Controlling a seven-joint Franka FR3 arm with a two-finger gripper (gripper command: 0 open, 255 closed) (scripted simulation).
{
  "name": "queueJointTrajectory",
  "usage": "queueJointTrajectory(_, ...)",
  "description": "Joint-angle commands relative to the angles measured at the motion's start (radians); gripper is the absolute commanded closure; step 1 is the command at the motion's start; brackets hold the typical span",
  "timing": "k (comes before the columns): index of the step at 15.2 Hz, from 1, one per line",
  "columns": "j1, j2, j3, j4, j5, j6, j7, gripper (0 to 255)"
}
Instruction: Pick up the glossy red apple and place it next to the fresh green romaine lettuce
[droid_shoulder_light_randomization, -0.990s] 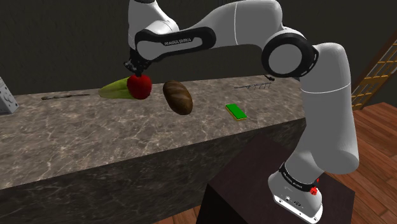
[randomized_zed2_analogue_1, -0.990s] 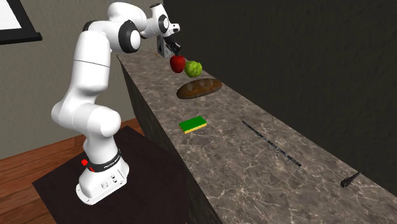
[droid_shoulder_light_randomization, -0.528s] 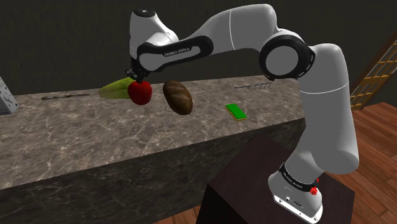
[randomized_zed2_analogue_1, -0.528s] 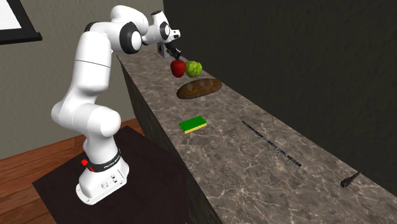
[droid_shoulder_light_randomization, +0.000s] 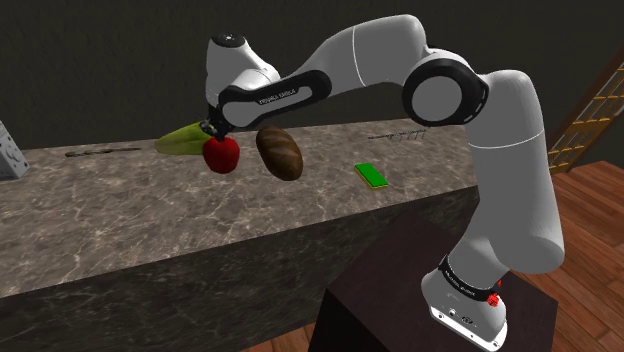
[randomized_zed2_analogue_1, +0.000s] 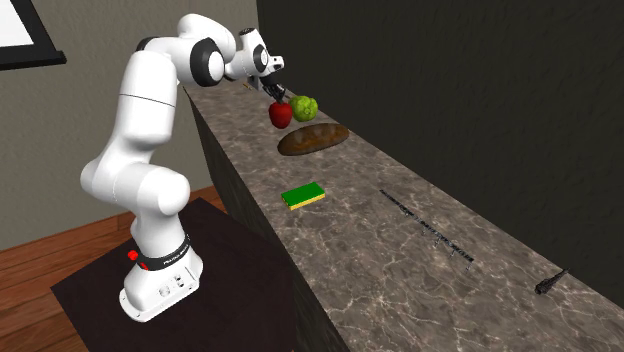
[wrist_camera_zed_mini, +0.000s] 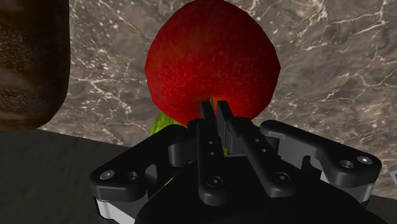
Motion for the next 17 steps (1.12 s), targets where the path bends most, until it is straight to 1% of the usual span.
queueJointTrajectory(1,0.0,0.0,-0.001,-0.006,-0.001,0.007,0.002,255)
queueJointTrajectory(6,0.0,0.0,-0.001,-0.006,-0.001,0.007,0.002,255)
queueJointTrajectory(7,0.0,0.0,-0.001,-0.006,-0.001,0.007,0.002,0)
queueJointTrajectory(12,0.0,0.0,-0.001,-0.006,-0.001,0.007,0.002,0)
queueJointTrajectory(15,0.006,-0.08,0.007,-0.043,0.004,-0.038,0.001,0)
queueJointTrajectory(17,0.007,-0.1,0.009,-0.05,0.006,-0.052,0.001,0)
